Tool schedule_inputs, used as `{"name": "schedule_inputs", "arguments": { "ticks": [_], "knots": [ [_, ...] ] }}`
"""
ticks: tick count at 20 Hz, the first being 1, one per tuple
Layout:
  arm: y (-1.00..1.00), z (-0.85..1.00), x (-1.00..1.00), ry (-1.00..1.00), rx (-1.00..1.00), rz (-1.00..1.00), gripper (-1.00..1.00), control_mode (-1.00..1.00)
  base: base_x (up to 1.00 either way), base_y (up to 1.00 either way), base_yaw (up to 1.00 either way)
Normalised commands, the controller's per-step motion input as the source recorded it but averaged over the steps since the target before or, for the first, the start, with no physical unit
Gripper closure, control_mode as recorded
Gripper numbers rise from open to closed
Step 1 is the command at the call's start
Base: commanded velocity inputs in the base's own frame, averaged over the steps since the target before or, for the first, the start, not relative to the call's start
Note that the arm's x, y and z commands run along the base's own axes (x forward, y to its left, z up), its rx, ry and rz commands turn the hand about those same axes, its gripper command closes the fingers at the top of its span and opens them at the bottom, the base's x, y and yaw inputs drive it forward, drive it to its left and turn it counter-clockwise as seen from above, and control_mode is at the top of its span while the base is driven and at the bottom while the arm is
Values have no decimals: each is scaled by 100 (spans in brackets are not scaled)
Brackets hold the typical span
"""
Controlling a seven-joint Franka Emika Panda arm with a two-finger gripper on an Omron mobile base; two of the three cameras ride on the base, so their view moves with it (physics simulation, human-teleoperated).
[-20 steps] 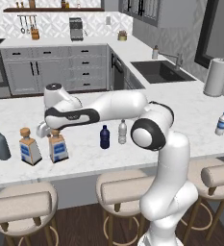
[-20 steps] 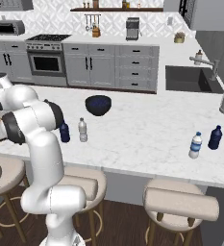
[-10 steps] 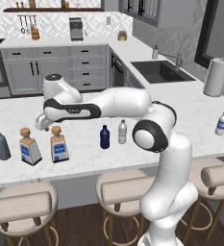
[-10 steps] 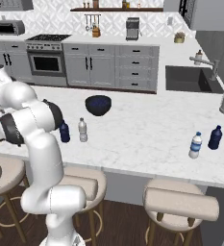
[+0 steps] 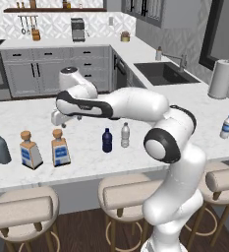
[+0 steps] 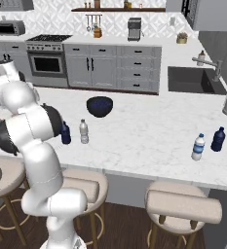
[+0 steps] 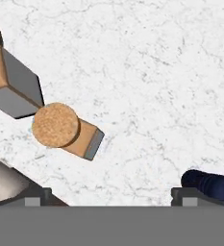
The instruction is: Move the plastic bottles in the middle to the plastics group, and the glass bottles in the middle to the glass group.
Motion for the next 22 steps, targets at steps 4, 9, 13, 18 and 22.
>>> {"name": "schedule_inputs", "arguments": {
  "ticks": [4, 9, 13, 18, 22],
  "knots": [
    [-100, 0, -5, 0, 7, -20, -100, -100, 0, 0, 0],
    [-100, 0, 0, 1, 6, -21, -100, -100, 0, 0, 0],
    [-80, -6, 0, 1, 7, -17, -100, -100, 0, 0, 0],
    [-32, -11, 2, 0, 3, -11, -100, -100, 0, 0, 0],
    [-6, 0, 18, 0, 0, -10, -100, -100, 0, 0, 0]
  ]
}}
